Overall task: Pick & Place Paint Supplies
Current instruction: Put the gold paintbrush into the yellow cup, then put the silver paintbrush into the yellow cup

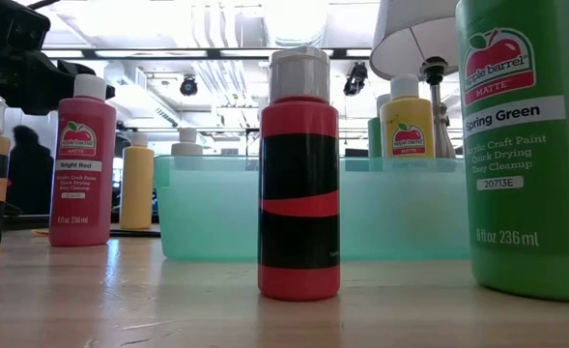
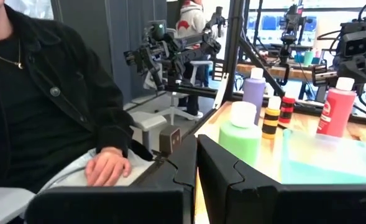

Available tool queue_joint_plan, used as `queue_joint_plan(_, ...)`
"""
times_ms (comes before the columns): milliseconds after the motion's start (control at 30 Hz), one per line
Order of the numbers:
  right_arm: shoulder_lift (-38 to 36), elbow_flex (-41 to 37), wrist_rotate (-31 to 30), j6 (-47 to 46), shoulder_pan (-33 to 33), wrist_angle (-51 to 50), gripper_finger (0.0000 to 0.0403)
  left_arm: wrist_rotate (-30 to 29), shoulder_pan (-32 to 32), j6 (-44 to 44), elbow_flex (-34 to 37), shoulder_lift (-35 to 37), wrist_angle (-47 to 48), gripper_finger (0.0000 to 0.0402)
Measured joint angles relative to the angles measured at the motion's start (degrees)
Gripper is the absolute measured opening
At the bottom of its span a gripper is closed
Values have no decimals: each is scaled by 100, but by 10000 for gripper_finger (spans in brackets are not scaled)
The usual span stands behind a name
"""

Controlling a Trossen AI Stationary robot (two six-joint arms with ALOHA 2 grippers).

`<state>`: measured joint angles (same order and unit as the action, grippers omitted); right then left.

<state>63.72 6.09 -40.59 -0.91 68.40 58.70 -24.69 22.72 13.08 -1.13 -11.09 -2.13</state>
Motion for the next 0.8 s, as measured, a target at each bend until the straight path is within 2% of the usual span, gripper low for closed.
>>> queue_joint_plan(400, -22, 20, -5, -7, -2, -10, 19, -1, 0, -2, -1, 1, 0, 30)
queue_joint_plan(700, -30, 22, -5, -20, -2, -98, 102, 0, 0, -2, 0, 0, 0, 30)
queue_joint_plan(800, -151, 31, -10, 265, -4, 67, 127, 0, 0, -1, -2, 0, 0, 30)
